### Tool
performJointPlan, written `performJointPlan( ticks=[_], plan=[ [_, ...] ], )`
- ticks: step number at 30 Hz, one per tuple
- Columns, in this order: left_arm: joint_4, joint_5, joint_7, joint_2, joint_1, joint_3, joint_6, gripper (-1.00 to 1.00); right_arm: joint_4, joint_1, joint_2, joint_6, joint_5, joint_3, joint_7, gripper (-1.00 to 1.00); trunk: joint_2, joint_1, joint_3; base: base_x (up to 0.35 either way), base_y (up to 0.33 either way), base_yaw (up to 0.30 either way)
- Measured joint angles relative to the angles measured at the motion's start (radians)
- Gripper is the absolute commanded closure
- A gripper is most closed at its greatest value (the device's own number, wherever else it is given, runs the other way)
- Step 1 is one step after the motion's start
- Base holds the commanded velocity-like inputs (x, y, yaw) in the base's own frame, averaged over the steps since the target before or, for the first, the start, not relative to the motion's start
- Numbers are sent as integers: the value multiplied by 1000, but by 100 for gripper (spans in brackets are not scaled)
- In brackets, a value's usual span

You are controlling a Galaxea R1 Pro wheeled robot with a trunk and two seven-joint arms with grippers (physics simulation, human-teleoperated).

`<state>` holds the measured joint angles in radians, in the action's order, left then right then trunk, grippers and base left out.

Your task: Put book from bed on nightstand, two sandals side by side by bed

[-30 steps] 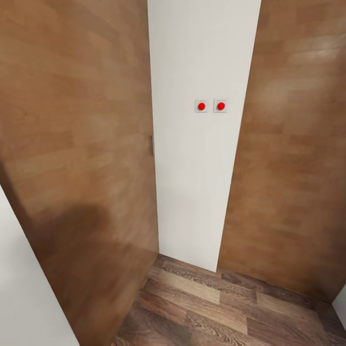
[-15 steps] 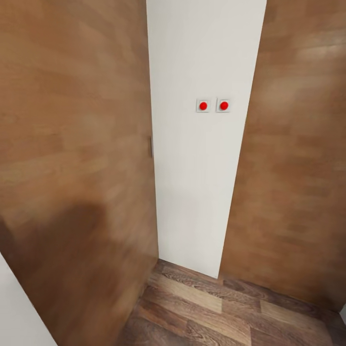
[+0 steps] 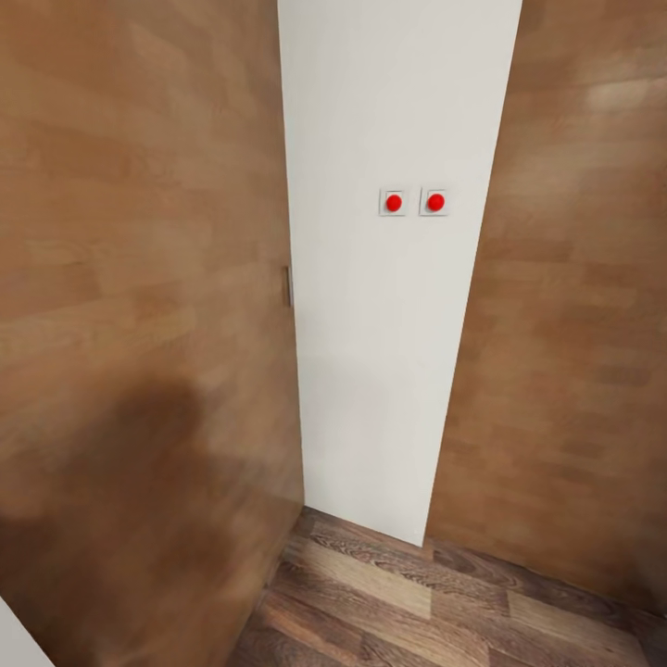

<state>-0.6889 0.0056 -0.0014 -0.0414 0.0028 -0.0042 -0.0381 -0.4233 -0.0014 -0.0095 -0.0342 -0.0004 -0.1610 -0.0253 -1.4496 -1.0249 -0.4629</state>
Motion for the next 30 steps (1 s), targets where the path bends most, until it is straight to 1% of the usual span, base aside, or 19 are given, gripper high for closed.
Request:
performJointPlan(
  ticks=[6,19,24,30],
  plan=[
    [0,0,0,0,0,0,0,-100,0,0,0,0,0,0,0,-100,0,0,0,2,0,-165],
    [0,0,0,0,0,0,0,-100,0,0,0,0,0,0,0,-100,0,0,0,5,2,-251],
    [0,0,0,0,0,0,1,-100,0,0,0,0,0,0,0,-100,0,0,0,174,80,-144],
    [-1,0,0,0,0,0,1,-100,0,0,0,0,0,0,0,-100,0,0,0,238,93,-33]
  ],
)
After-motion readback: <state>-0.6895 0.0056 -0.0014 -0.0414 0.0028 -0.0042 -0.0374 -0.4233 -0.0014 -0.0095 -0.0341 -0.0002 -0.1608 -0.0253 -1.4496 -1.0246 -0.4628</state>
